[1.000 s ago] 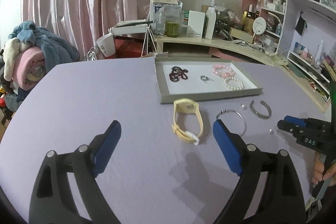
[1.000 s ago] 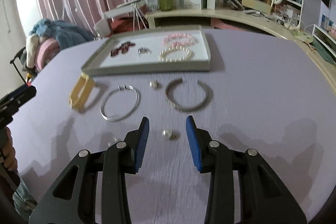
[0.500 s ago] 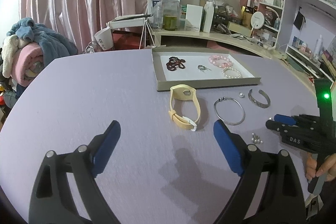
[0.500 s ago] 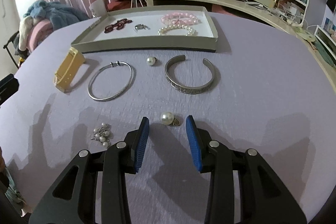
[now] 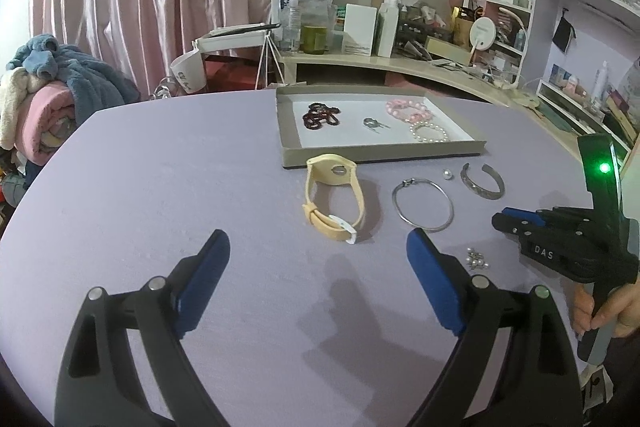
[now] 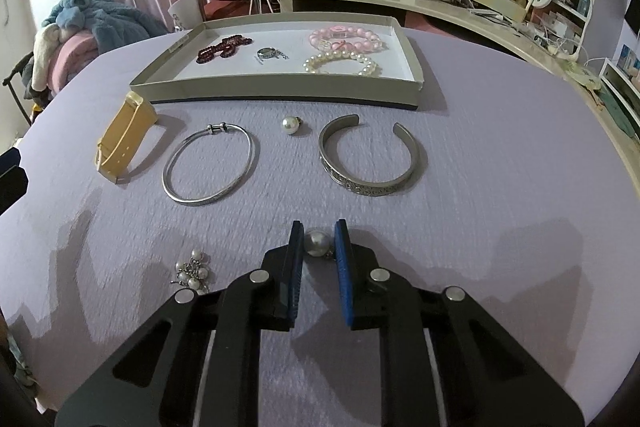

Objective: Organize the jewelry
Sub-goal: 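Grasp the cluster of pearl earrings with the left tool while the right tool holds its pearl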

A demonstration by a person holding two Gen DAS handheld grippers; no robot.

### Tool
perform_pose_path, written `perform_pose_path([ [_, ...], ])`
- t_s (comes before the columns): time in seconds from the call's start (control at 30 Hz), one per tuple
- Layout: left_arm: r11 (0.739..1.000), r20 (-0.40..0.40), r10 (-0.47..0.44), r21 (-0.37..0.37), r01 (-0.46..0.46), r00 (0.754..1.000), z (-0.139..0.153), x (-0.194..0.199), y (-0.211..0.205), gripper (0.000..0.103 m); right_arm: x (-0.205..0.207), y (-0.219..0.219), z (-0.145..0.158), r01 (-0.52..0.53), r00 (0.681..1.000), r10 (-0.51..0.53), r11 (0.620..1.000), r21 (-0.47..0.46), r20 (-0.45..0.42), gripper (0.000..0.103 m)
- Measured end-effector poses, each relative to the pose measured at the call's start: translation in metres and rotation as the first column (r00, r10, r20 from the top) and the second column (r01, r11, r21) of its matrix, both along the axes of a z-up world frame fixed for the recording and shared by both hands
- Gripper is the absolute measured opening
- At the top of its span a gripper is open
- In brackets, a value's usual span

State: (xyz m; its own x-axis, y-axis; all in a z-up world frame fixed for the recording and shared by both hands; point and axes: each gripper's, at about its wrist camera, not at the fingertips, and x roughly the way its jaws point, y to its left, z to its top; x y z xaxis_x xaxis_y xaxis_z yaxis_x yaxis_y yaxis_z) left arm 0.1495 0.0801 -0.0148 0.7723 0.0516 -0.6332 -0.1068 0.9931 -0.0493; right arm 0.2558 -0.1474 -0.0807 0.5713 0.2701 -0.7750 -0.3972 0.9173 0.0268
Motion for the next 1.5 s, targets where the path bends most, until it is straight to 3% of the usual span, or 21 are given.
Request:
perform_pose_path([
  [0.43,0.992,-0.047,-0.127,-0.026,0.126,0.991,-0.016,0.015,-0.061,0.089,-0.007,-0.048,0.027,0.083,0.996,-0.087,0.991,0.103,0.033,0.016],
  [0.67,0.982,-0.124,-0.188,-0.015,0.188,0.974,-0.033,0.034,-0.108,0.058,-0.009,-0.072,0.039,0.117,0.99,-0.126,0.983,0.139,0.058,0.016],
  [0.9,0.982,-0.215,-0.187,-0.017,0.188,0.959,-0.054,0.055,-0.134,0.043,-0.01,-0.086,0.04,0.132,0.988,-0.142,0.979,0.157,0.055,0.016],
  [1.07,0.98,-0.22,-0.188,0.016,0.197,0.957,-0.054,0.061,-0.147,0.016,-0.009,-0.088,0.039,0.132,0.989,-0.142,0.976,0.174,0.046,0.016],
  [1.5,0.981,-0.2,-0.194,-0.017,0.194,0.961,-0.04,0.052,-0.114,0.01,-0.012,-0.083,0.051,0.106,0.99,-0.122,0.974,0.202,0.072,0.016],
])
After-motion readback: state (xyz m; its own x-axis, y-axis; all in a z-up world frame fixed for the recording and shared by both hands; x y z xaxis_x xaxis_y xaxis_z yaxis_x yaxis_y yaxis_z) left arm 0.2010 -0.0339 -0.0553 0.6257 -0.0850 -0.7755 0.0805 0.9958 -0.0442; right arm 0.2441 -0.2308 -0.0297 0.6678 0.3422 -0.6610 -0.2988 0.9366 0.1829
